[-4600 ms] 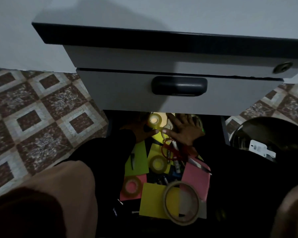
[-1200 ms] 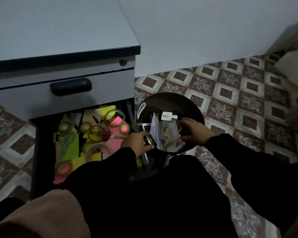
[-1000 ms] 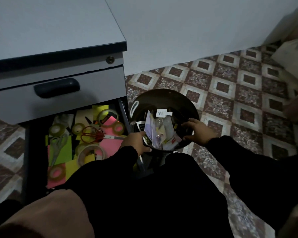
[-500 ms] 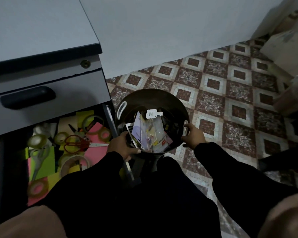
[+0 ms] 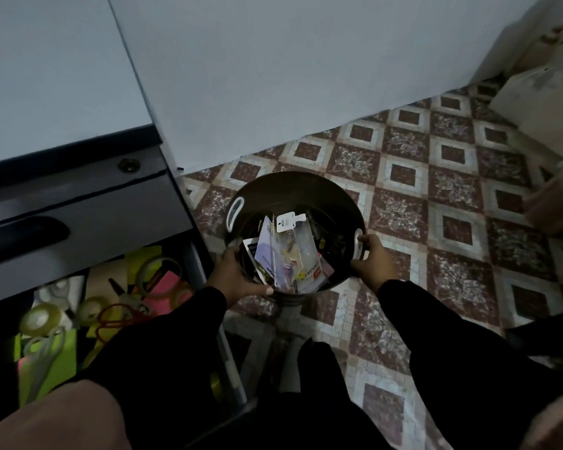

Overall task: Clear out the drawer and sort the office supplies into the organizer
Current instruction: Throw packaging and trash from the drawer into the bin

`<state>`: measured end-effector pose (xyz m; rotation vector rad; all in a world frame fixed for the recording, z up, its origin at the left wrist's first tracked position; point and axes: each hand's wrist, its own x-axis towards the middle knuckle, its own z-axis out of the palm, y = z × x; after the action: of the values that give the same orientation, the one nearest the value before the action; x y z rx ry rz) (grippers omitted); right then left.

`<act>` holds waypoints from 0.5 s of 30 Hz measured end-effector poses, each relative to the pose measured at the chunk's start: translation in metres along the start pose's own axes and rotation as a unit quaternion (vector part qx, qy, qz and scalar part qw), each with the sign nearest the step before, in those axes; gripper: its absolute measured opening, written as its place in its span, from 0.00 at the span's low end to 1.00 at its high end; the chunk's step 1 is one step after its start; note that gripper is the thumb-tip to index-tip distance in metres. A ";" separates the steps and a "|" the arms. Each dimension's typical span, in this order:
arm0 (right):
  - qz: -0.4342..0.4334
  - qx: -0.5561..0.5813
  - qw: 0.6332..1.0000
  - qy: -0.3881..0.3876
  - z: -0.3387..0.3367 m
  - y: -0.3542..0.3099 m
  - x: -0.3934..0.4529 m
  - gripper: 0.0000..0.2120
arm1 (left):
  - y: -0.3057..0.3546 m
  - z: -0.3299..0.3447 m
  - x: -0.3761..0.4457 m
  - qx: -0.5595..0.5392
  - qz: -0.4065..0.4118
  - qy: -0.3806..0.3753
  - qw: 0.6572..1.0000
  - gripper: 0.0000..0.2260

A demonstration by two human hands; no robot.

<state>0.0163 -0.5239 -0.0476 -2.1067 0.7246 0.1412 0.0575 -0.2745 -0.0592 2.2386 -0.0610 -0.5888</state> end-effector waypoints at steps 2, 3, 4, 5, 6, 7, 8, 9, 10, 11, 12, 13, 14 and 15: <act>-0.003 -0.006 1.000 0.004 -0.001 -0.006 0.014 0.22 | 0.002 -0.004 0.019 0.028 -0.001 0.002 1.000 0.46; -0.004 -0.007 1.000 0.007 -0.002 -0.009 0.022 0.22 | 0.004 -0.006 0.027 0.036 -0.005 0.002 0.999 0.46; -0.004 -0.005 1.000 0.009 -0.002 -0.012 0.030 0.22 | 0.007 -0.008 0.037 0.035 -0.002 0.005 0.999 0.46; -0.005 -0.002 1.000 0.014 -0.002 -0.014 0.038 0.22 | 0.008 -0.009 0.046 0.026 -0.003 0.007 1.000 0.46; -0.009 0.001 1.000 0.019 -0.002 -0.016 0.045 0.23 | 0.012 -0.011 0.055 0.017 0.001 0.009 1.000 0.46; -0.011 0.003 1.000 0.022 -0.002 -0.018 0.053 0.23 | 0.014 -0.012 0.064 0.010 0.002 0.010 1.000 0.47; -0.011 0.004 1.000 0.024 -0.002 -0.020 0.059 0.23 | 0.016 -0.013 0.074 0.009 0.006 0.012 1.000 0.47; -0.011 0.006 1.000 0.025 -0.002 -0.021 0.065 0.24 | 0.019 -0.014 0.082 0.011 0.008 0.011 1.000 0.46; -0.011 0.006 1.000 0.028 -0.002 -0.023 0.070 0.24 | 0.022 -0.016 0.090 0.019 0.012 0.009 1.000 0.46; -0.013 0.004 0.999 0.032 -0.002 -0.024 0.075 0.24 | 0.024 -0.017 0.098 0.029 0.017 0.009 0.999 0.46; -0.015 -0.001 0.999 0.037 -0.003 -0.025 0.079 0.24 | 0.027 -0.019 0.104 0.038 0.017 0.008 0.999 0.46; -0.016 -0.006 0.999 0.040 -0.003 -0.025 0.082 0.24 | 0.030 -0.019 0.109 0.042 0.015 0.004 0.999 0.45; -0.017 -0.013 0.999 0.044 -0.002 -0.026 0.084 0.24 | 0.032 -0.021 0.112 0.045 0.013 0.001 0.999 0.45; -0.018 -0.020 0.999 0.046 -0.002 -0.025 0.085 0.23 | 0.032 -0.021 0.114 0.043 0.010 -0.003 0.999 0.45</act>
<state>0.1002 -0.5522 -0.0583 -2.1741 0.7444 0.0394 0.1726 -0.3078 -0.0687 2.3162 -0.1131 -0.5917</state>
